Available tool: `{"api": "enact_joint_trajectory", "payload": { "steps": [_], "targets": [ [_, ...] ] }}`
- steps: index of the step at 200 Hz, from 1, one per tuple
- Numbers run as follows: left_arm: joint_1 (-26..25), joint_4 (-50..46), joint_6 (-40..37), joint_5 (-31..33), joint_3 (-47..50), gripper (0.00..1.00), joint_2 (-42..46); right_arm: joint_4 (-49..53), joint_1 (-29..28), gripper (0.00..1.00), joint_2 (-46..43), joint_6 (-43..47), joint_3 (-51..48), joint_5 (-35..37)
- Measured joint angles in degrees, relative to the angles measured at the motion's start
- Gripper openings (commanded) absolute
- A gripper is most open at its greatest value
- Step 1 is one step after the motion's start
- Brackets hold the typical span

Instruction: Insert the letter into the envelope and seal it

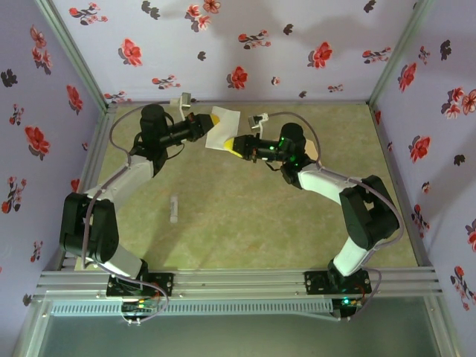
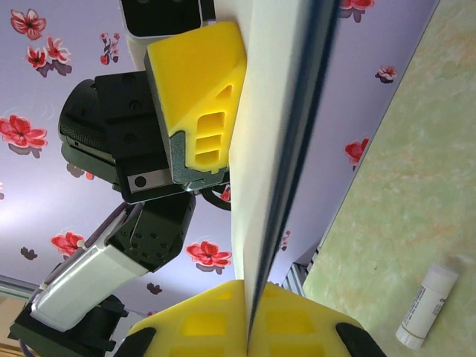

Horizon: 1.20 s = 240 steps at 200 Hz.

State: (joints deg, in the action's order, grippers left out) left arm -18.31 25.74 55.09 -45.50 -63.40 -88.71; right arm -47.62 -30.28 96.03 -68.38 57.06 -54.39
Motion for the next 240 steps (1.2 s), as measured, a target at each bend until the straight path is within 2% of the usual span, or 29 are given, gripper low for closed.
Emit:
{"api": "enact_joint_trajectory", "payload": {
  "steps": [31, 73, 132, 240],
  "targets": [
    [0.1, 0.0, 0.1, 0.0, 0.0, 0.00, 0.0, 0.8, 0.0, 0.43, 0.0, 1.1, 0.0, -0.1],
    [0.1, 2.7, 1.7, 0.0, 0.4, 0.00, 0.0, 0.8, 1.0, 0.61, -0.1, 0.5, 0.0, 0.0],
    [0.1, 5.8, 3.6, 0.0, 3.0, 0.00, 0.0, 0.8, 2.6, 0.65, -0.2, 0.2, -0.1, 1.2],
    [-1.4, 10.3, 7.1, 1.7, 6.8, 0.00, 0.9, -1.5, 3.7, 0.64, 0.0, 0.2, -0.1, 2.5]
  ]
}}
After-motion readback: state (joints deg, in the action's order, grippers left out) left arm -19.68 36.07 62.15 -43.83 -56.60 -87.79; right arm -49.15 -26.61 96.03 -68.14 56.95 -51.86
